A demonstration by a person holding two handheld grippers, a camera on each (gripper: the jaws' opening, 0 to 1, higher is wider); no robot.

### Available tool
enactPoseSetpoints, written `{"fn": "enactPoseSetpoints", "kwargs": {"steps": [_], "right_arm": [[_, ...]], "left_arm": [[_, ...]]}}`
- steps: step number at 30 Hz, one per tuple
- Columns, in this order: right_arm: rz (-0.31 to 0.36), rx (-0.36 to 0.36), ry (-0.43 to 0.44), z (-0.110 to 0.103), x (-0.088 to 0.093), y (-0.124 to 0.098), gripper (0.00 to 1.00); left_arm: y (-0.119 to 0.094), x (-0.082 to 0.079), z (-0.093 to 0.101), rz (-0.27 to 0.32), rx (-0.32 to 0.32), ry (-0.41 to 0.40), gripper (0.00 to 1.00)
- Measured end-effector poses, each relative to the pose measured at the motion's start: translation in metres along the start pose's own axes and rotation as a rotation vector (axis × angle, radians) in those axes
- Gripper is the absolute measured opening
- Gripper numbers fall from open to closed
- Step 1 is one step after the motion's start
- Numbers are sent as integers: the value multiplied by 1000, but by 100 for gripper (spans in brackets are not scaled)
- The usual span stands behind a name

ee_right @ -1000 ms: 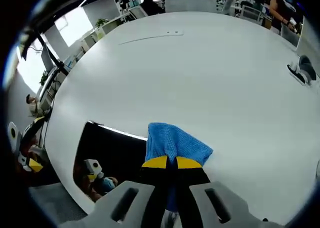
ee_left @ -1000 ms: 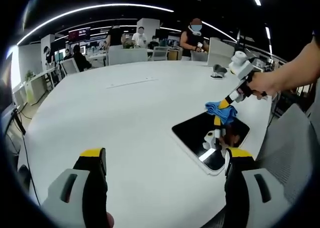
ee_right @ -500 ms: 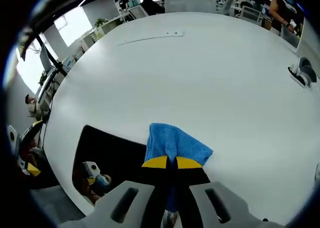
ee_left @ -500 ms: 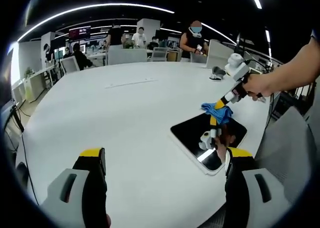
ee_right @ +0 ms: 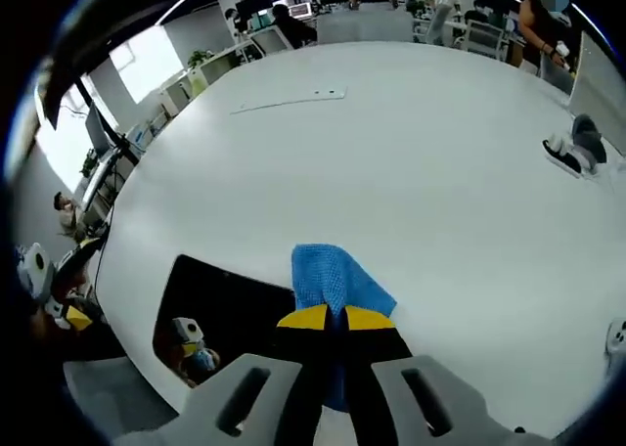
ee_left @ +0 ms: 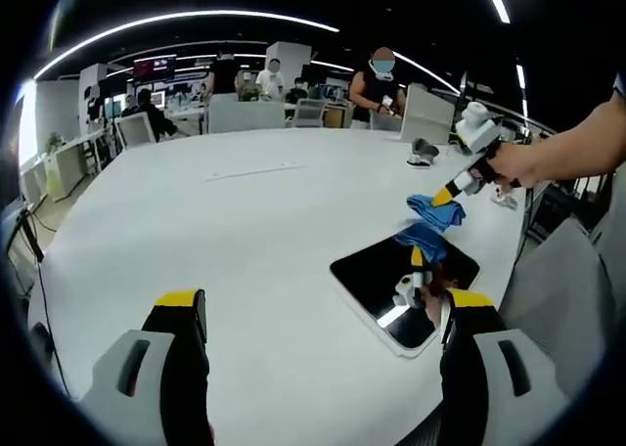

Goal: Wipe the mirror surface with the cleaning cloth until all visible marks leave the cleaned area.

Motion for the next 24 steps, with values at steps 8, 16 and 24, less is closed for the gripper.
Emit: {"fn": "enactPoseSetpoints", "kwargs": {"steps": [8,16,24], "right_arm": [[6,42,24,35,15,-28,0],[-7,63,45,47,32,-35,0],[-15,79,63,48,48,-20,0]], "left_arm": [[-2,3,5,1,8,-5,99],[-4,2,4,1,2,5,99],[-5,1,4,1,-4,6,99]]}}
Point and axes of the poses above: the point that each gripper's makers call its tool centre point, and the gripper's own axes: y roughly forward along the fingers, z roughly to its right, x roughly out of its underside, the point moved 1 cm from there along -y, roughly backward along the fingers, and after that the axes turned 8 degrees about z, right-handed, at the moved point
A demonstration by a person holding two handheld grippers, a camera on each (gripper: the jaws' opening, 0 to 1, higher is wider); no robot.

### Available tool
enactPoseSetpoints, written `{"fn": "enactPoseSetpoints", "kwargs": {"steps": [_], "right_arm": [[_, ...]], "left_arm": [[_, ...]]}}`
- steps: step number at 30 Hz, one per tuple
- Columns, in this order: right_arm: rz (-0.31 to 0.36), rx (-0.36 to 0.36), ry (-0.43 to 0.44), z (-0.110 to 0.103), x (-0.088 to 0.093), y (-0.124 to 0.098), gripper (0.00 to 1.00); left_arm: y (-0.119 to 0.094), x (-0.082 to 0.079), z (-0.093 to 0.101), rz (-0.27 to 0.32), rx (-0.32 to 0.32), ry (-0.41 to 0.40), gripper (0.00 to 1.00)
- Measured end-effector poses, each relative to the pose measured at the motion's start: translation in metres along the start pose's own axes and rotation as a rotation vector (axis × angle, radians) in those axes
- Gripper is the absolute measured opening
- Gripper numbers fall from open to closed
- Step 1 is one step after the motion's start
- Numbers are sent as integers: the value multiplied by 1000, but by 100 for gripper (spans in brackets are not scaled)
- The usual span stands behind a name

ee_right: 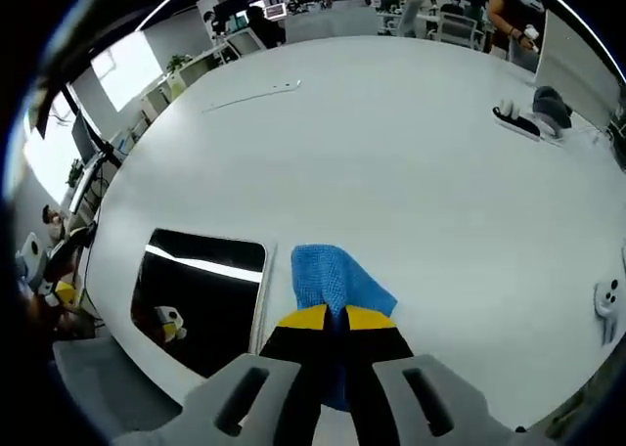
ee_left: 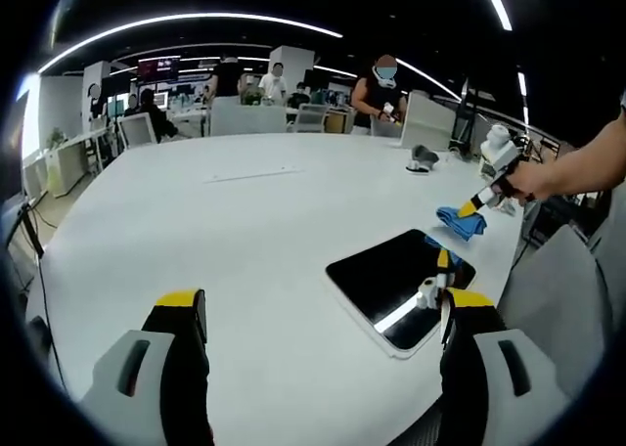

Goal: Wipe the mirror surface with the cleaning cloth until all visible marks leave the cleaned area.

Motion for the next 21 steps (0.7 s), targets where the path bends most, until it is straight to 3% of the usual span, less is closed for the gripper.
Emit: {"fn": "enactPoseSetpoints", "kwargs": {"steps": [4,7,15,21], "right_arm": [[-3,-8,103,-4,12,10,0],[0,-10,105,-8,15,14,1],[-33,-33,0,-9,25,18,1],[-32,-42,-24,-9,25,20,1]], "left_arm": [[-2,-2,-2,3,-6,2,99],[-4,-2,-3,3,-10,1,99],[-9,1,-5,-3,-25,-2,99],[-10,1,-5,-2,-30,-3,99]]}}
Point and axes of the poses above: the point that each gripper's makers call its tool centre point, and the gripper's own axes: y roughly forward along the fingers, z roughly to its right, x roughly out of its underside, the point moved 1 cm from there along -y, roughly backward along the fingers, and after that the axes turned 8 degrees about z, right-handed, at the moved point
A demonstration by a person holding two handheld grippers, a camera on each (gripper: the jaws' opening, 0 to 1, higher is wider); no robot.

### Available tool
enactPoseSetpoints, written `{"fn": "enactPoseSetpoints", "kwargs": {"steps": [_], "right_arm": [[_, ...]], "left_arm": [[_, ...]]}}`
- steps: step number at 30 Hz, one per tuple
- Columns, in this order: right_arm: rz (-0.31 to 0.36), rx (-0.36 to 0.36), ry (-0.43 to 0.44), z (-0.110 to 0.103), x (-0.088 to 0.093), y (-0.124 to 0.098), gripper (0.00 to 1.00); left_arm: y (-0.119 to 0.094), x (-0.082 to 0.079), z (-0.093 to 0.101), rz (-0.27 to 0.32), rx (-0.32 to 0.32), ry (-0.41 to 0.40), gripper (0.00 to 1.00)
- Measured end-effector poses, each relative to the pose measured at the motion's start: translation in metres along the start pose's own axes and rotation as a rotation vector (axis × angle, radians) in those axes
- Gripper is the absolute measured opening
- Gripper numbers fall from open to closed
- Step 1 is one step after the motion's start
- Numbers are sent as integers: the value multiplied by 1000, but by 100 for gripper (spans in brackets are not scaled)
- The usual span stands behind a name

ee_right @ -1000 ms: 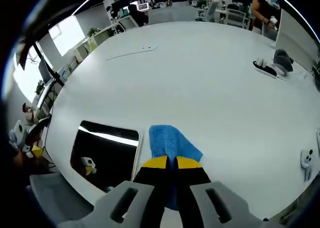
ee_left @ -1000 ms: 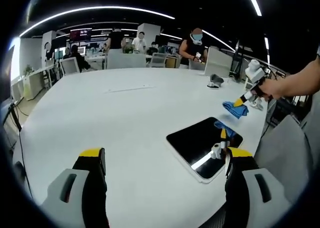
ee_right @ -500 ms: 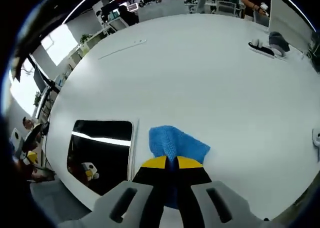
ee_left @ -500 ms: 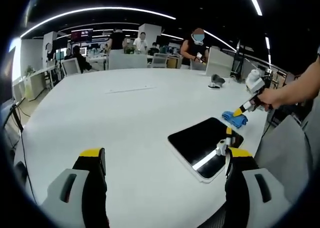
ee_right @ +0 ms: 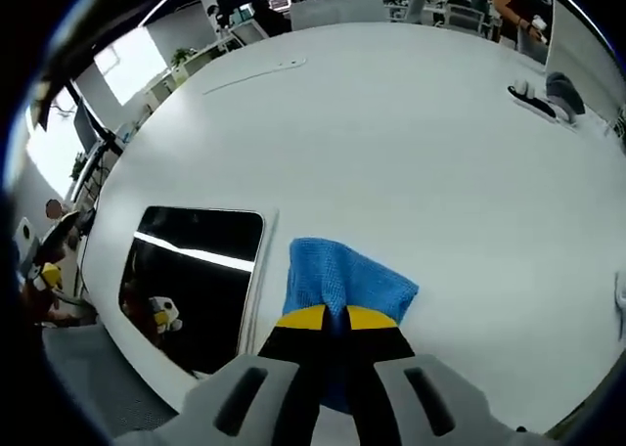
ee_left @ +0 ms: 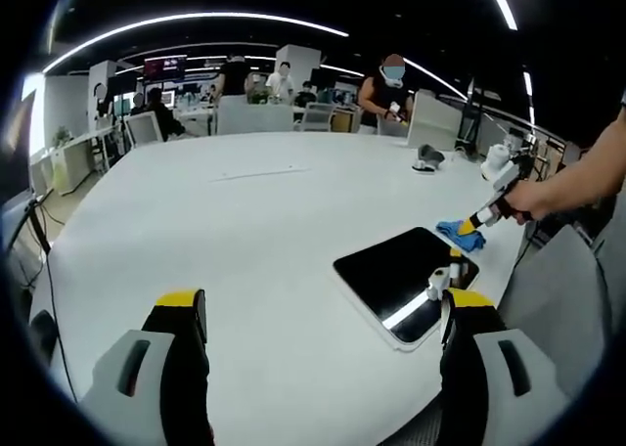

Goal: Wipe the mirror surface with the cleaning cloth until all visible marks leave the cleaned area.

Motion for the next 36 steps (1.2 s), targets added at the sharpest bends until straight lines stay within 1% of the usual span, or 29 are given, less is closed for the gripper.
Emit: {"fn": "enactPoseSetpoints", "kwargs": {"steps": [7,8,9,11,12,13,14,15,16,17,18,19,20,21,22,23,24,25,26,27,30,31,32,33,36], "right_arm": [[5,0,-24,-1,0,-1,3],[10,-2,-23,-3,1,-1,4],[20,-5,12,-5,0,-2,7],[15,-11,8,-8,0,-5,12],[25,-19,-30,-11,-3,-9,13],[54,-37,-53,-12,-8,-12,13],[62,-42,-50,-12,-10,-17,14],[98,-76,-59,-15,-17,-20,16],[136,-89,-55,-14,-24,-26,18],[156,-96,-68,-12,-28,-31,24],[201,-137,-94,-15,-34,-35,28],[226,-153,-101,-14,-36,-41,34],[236,-164,-115,-13,-36,-45,41],[281,-213,-143,-15,-38,-50,46],[284,-202,-148,-9,-36,-52,51],[286,-199,-191,-2,-31,-57,54],[311,-211,-225,0,-30,-60,55],[332,-199,-247,7,-25,-65,56],[324,-186,-240,12,-20,-68,59],[330,-171,-227,19,-14,-73,64],[387,-154,-222,30,-8,-88,78],[396,-150,-225,32,-7,-90,83],[410,-139,-236,38,-3,-93,90],[409,-133,-244,41,1,-95,94],[404,-134,-254,47,14,-105,98]], "left_arm": [[-1,1,0,0,-6,-3,99],[-1,1,0,0,-6,-2,99],[-1,1,0,-1,-6,-2,99],[-1,1,-1,1,-7,-3,99],[-2,-1,-2,5,-9,-4,99],[-2,-2,-3,7,-9,-5,99],[-2,-2,-5,8,-12,-6,99],[-3,-2,-6,7,-14,-7,99],[-3,-2,-7,9,-17,-9,99],[-4,-2,-8,10,-19,-11,99],[-4,-2,-9,10,-21,-13,99],[-4,-2,-10,10,-22,-15,99],[-4,-2,-10,11,-24,-16,99],[-3,-2,-11,11,-24,-17,99],[-3,-2,-11,11,-24,-18,99],[-3,-2,-11,9,-21,-19,99],[-3,-1,-10,8,-19,-19,99],[-2,-2,-9,8,-15,-17,99],[-2,-2,-9,10,-13,-15,99],[-2,-2,-9,11,-13,-12,99],[-4,0,-8,17,-9,2,99],[-5,2,-8,16,-11,2,99],[-5,5,-9,5,-15,-9,99],[-6,5,-9,2,-15,-13,99],[-7,3,-10,9,-6,-4,99]]}}
Point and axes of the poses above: the point that each gripper's makers call its tool centre point, and the gripper's own axes: y roughly forward along the fingers, z roughly to its right, x roughly out of its underside, the point moved 1 cm from there along -y, roughly backward along the fingers, and after that the axes turned 8 degrees about z, right-handed, at the moved point
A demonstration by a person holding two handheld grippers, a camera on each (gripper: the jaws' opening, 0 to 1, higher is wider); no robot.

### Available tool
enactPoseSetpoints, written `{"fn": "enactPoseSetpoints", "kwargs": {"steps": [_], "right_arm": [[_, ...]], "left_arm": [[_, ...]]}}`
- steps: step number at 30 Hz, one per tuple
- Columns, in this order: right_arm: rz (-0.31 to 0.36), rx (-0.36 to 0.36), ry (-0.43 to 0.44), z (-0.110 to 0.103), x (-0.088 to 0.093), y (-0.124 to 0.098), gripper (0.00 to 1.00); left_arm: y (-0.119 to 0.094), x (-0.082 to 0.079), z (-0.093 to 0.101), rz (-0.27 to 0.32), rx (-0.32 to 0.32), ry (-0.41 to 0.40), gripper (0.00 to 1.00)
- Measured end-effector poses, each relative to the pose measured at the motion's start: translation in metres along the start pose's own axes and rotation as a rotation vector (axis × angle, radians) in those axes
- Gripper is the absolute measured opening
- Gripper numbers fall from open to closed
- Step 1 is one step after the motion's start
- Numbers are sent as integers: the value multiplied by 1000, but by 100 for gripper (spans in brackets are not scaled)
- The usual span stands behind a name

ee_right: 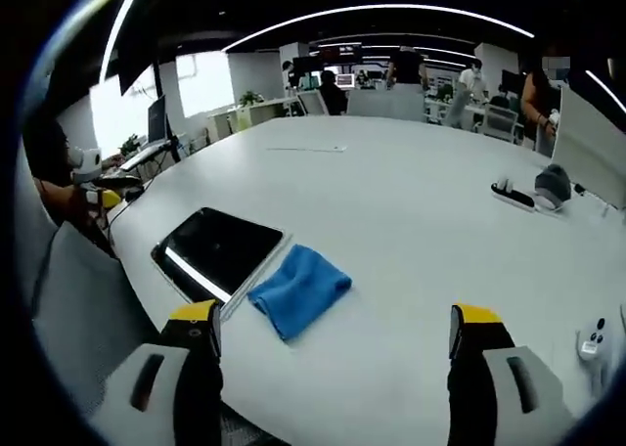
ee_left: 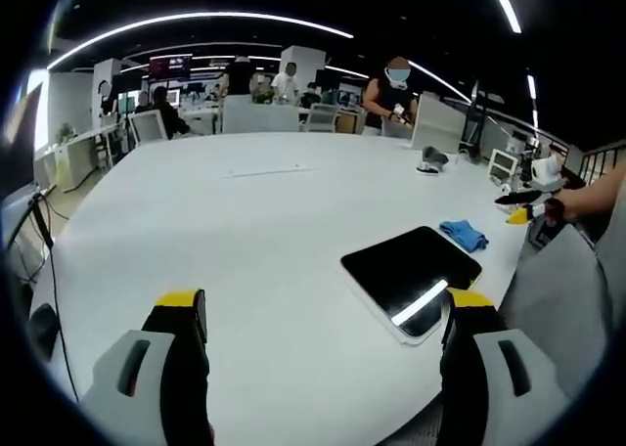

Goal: Wipe the mirror surface with the cleaning cloth until all visible marks leave the cleaned area.

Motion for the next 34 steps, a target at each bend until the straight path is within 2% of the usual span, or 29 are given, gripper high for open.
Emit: {"fn": "enactPoseSetpoints", "kwargs": {"steps": [4,8,10,15,19,21,24,29,34], "right_arm": [[7,17,22,4,3,-8,98],[32,30,59,3,3,-9,98],[44,9,136,-5,3,-8,99],[29,23,96,-5,6,-10,99],[34,28,101,-3,9,-12,99],[35,29,115,-2,10,-12,99],[35,34,127,-2,12,-12,99],[59,28,137,-10,12,-9,99],[43,14,130,-19,17,-12,99]], "left_arm": [[0,-3,-3,-4,3,8,99],[-2,-15,-6,31,-9,6,99],[-2,-16,-6,38,-8,7,99],[-1,-5,-5,0,7,26,99],[-1,-3,-8,-4,-22,54,99],[-1,0,-8,-17,-21,43,99],[-5,-6,-2,-6,-7,64,99],[-5,-2,-8,-29,-13,78,99],[-6,-11,-1,-15,-17,73,99]]}}
Point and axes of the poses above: the point that each gripper's makers call its tool centre point, and the gripper's own axes: y roughly forward along the fingers, z roughly to its right, x roughly out of its underside, the point moved 1 cm from there along -y, roughly backward along the fingers, and after that the axes turned 8 degrees about z, right-handed, at the moved point
